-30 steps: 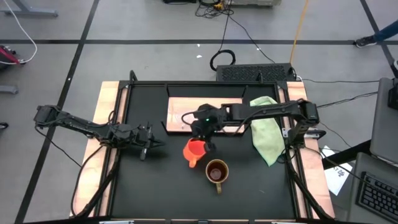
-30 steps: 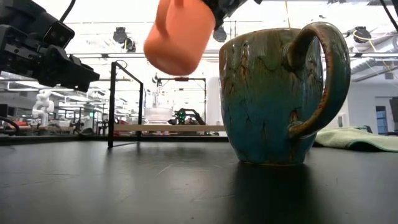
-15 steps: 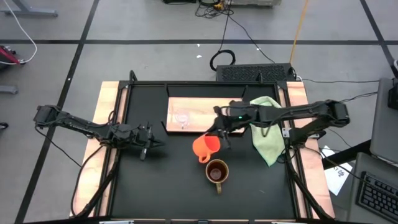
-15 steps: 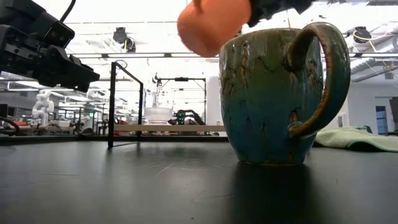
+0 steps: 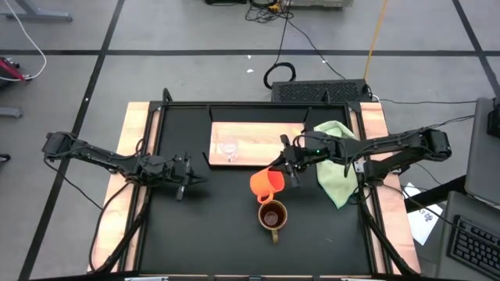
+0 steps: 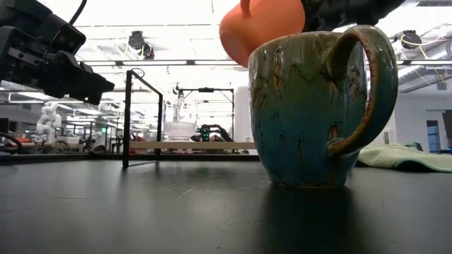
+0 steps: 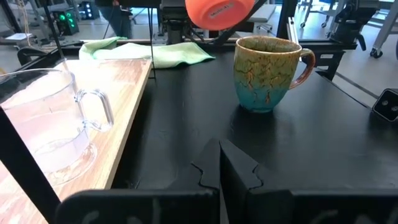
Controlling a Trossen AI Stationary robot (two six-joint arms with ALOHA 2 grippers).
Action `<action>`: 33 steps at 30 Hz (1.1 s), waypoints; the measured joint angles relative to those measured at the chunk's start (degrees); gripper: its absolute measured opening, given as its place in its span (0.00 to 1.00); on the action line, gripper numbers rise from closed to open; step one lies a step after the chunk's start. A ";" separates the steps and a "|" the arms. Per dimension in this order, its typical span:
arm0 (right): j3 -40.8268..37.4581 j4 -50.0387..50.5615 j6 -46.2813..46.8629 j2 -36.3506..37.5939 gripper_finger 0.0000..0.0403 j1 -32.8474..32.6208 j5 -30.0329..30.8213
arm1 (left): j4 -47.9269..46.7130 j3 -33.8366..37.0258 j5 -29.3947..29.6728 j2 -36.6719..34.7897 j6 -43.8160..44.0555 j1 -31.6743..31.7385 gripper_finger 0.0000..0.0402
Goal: Stack small to large cups/mugs on shelf
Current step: Put the orange mug on the shelf
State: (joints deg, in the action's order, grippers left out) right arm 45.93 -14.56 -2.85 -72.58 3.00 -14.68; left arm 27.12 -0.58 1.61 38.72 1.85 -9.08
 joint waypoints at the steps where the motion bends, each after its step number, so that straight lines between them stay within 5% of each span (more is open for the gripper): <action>1: -0.39 -0.98 -0.06 -0.02 0.01 0.24 -0.02 | -0.02 -0.01 0.00 0.00 0.14 -0.02 0.01; 17: -0.49 -5.36 0.83 -0.09 0.01 7.66 -0.88 | -0.05 -0.02 0.00 0.00 -0.63 -0.02 0.01; 24: 1.48 -5.04 5.25 -0.09 0.01 17.33 -11.43 | -0.49 -0.02 0.00 0.00 -1.41 -0.02 0.01; 33: 11.97 12.65 2.48 -1.12 0.01 23.64 -15.65 | -0.46 -0.02 0.02 0.00 -1.51 0.00 0.01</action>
State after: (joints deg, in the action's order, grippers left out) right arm 57.90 -1.92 -0.38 -73.70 26.64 -30.32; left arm 26.65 -0.60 1.63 38.72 0.34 -9.08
